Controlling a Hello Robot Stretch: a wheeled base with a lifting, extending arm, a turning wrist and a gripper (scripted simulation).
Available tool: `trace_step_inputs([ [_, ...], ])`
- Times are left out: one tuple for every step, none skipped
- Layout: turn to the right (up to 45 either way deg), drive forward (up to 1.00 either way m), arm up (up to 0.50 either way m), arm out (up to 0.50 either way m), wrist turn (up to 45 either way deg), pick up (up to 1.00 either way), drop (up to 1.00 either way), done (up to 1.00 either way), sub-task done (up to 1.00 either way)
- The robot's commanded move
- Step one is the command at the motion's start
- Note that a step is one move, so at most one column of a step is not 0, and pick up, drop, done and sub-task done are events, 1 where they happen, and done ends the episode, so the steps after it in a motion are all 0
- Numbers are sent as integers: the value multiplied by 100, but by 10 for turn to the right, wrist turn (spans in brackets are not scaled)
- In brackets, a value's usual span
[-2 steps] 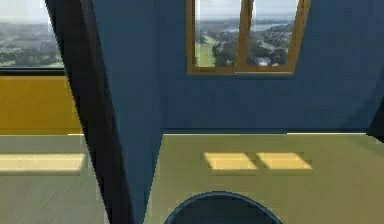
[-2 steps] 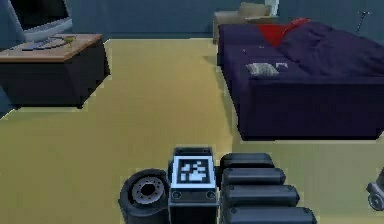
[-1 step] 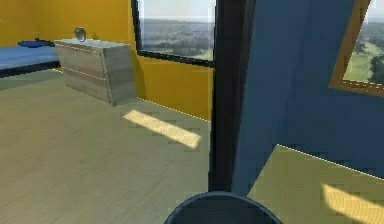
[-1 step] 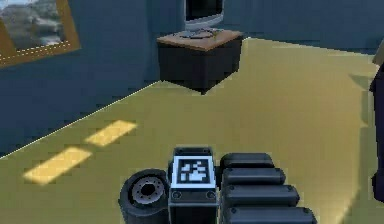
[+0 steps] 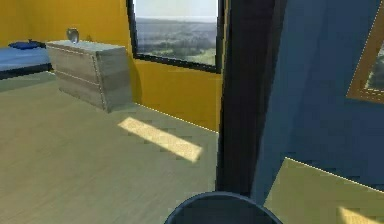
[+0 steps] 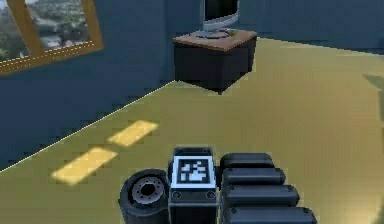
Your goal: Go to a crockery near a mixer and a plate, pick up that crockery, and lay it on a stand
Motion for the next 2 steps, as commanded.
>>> trace_step_inputs([
  [-450,0,0,0,0,0,0,0,0],
  [0,100,0,0,0,0,0,0,0],
])
